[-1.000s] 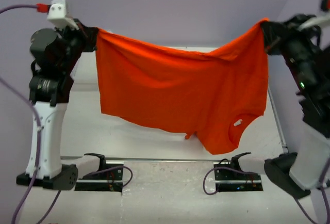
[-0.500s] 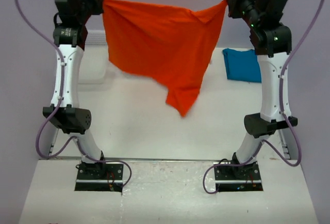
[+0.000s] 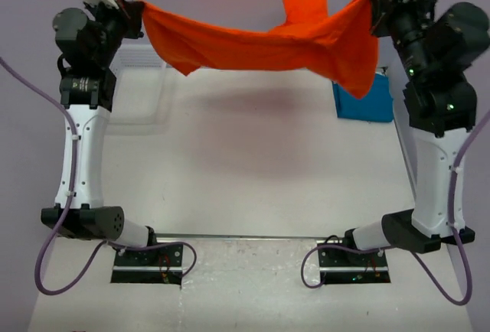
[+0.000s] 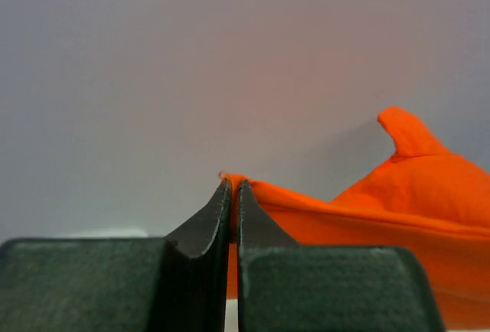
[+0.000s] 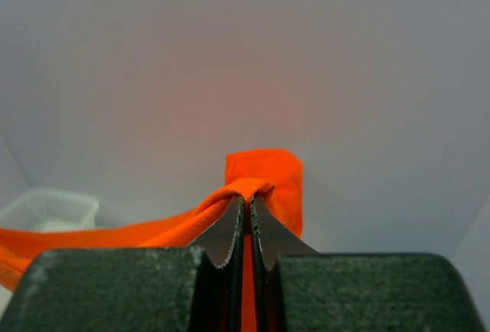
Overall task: Fold and stack the t-shirts
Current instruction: Flatten out the tshirt
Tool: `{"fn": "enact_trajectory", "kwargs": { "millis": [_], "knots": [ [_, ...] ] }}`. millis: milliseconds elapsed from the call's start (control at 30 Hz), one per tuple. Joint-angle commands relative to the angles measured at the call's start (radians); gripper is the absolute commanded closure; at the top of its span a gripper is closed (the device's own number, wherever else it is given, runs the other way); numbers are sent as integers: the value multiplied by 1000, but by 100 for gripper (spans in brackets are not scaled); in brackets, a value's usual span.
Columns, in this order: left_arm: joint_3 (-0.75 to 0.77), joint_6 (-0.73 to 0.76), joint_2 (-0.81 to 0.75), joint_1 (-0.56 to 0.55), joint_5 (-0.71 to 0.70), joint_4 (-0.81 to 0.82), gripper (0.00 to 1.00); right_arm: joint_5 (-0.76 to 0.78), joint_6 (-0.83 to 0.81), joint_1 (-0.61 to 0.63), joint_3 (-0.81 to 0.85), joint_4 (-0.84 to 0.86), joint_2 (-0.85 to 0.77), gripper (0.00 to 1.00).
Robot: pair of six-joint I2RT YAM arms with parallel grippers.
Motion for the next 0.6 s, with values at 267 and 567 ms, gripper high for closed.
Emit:
{"fn": "enact_trajectory", "kwargs": {
  "millis": [267, 567],
  "knots": [
    [-268, -19, -347, 4, 92, -109, 100, 183, -93, 145, -104, -194, -299, 100],
    [-130, -134, -511, 4, 225, -95, 100, 48, -35, 154, 48, -253, -462, 100]
  ]
}}
